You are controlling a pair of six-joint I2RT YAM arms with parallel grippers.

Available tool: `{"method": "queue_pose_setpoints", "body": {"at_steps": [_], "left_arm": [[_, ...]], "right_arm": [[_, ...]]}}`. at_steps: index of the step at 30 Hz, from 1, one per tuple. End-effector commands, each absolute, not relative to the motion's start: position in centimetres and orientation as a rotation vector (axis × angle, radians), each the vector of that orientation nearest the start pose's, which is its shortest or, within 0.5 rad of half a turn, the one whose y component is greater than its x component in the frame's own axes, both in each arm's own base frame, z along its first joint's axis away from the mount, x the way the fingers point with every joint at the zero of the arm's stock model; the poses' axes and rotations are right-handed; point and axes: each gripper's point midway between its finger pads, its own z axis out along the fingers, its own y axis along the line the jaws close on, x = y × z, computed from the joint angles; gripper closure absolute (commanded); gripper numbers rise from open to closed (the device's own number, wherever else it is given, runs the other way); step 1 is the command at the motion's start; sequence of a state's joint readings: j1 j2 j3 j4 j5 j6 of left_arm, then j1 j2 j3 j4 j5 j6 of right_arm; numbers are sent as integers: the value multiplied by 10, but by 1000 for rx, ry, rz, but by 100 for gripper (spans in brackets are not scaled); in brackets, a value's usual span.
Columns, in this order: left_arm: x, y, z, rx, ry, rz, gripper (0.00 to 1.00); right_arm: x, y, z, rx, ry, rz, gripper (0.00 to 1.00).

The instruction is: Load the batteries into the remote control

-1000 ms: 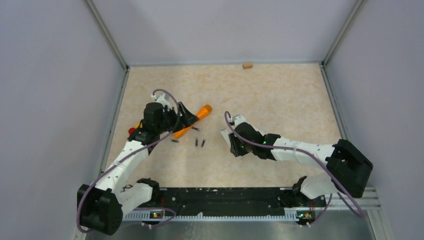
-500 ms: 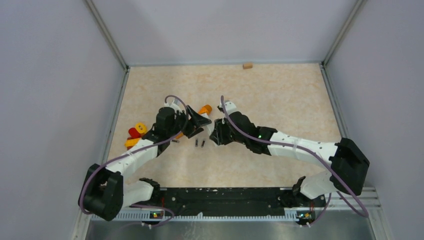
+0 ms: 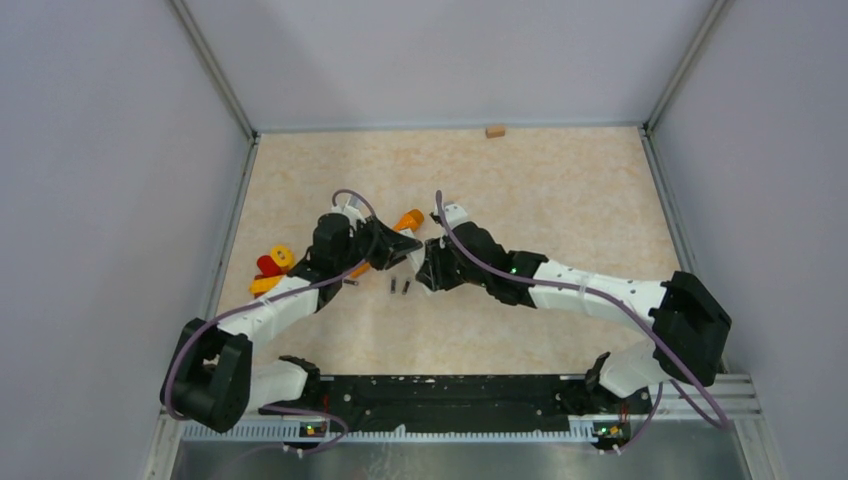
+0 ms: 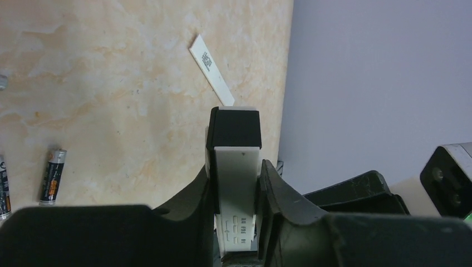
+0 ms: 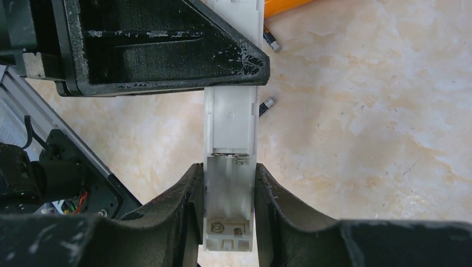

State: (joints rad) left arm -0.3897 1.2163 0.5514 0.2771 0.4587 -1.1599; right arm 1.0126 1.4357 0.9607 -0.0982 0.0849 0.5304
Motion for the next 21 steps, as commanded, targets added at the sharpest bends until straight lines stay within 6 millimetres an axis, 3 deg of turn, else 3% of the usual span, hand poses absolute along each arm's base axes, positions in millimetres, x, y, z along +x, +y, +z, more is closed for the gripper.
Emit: {"method": "queue_pose_setpoints", "body": {"at_steps": [1, 2, 5, 7, 11, 14, 18, 20, 21], "left_arm": [[280, -244, 179, -402, 2110, -1451, 90], [281, -242, 178, -384, 2114, -1425, 99], [285, -239, 187, -225, 2098, -1334, 100], [284, -238, 195, -74, 2082, -1273, 100], [274, -239, 228, 175, 1994, -1238, 100], [272, -226, 241, 158, 1978, -1149, 100], [289, -169, 226, -125, 2036, -778, 100], [295, -138, 226, -259, 2020, -601, 100], [293, -131, 230, -277, 2009, -573, 100]], "right_arm": [[221, 381, 186, -459, 2124, 880, 98], [220, 380, 187, -453, 2132, 879, 88], [220, 371, 194, -403, 2142, 868, 43], [219, 362, 202, -342, 2140, 868, 31], [215, 348, 223, -217, 2128, 913, 30], [214, 333, 224, -70, 2165, 900, 35], [218, 315, 204, 148, 2214, 848, 49], [221, 318, 189, 167, 2256, 798, 53], [224, 323, 181, 148, 2283, 765, 54]]}}
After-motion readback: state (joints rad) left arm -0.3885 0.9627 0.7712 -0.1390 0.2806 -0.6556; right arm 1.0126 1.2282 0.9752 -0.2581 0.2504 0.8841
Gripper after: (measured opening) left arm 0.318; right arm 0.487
